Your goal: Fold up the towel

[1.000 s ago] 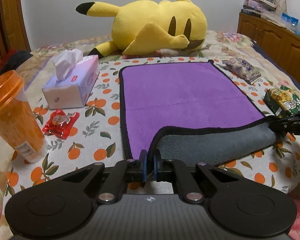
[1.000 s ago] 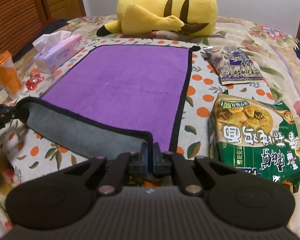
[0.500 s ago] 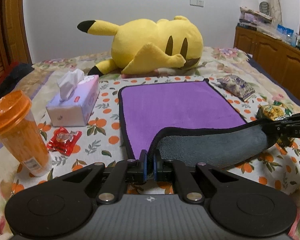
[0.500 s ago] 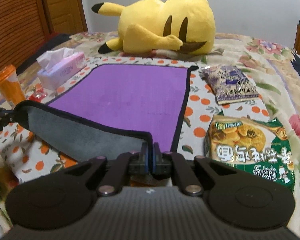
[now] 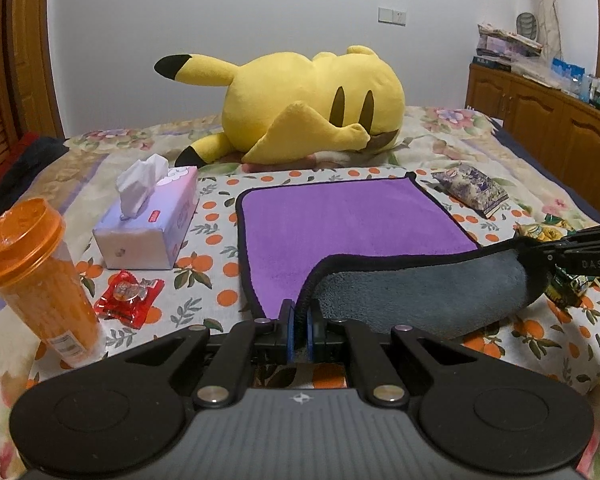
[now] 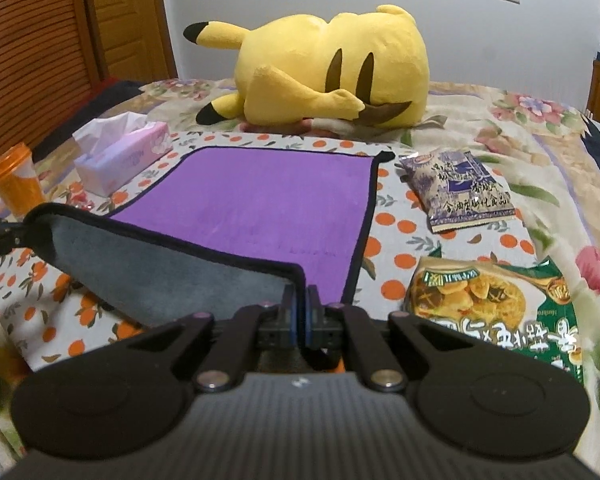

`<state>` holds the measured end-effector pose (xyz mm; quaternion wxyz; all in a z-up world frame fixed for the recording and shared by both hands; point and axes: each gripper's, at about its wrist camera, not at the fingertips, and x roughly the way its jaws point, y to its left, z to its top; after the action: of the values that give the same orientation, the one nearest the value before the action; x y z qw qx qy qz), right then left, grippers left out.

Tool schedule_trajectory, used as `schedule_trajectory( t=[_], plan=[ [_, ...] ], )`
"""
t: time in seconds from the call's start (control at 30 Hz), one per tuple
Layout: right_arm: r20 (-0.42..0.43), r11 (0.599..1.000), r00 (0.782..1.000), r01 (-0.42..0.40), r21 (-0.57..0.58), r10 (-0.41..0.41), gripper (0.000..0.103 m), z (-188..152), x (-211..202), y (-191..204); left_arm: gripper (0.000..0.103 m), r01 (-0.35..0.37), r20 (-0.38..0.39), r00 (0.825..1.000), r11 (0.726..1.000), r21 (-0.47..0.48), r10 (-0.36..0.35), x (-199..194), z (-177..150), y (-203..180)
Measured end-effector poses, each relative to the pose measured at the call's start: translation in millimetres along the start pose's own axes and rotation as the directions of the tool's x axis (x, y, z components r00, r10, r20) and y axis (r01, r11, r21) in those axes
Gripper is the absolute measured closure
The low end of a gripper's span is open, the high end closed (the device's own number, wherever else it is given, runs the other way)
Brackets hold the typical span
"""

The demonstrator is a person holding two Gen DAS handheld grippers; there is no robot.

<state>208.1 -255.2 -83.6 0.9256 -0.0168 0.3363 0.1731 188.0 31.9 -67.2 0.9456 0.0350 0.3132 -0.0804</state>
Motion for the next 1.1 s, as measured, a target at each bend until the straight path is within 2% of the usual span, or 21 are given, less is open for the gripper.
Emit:
schedule_trajectory(
  t=[1.1],
  plan=[
    [0.101, 0.997, 0.995, -0.005, -0.079, 0.013, 0.099, 29, 7, -2, 0.097, 0.005, 0.079, 0.997, 0.999, 0.036, -0.008, 13, 32, 1]
  ],
)
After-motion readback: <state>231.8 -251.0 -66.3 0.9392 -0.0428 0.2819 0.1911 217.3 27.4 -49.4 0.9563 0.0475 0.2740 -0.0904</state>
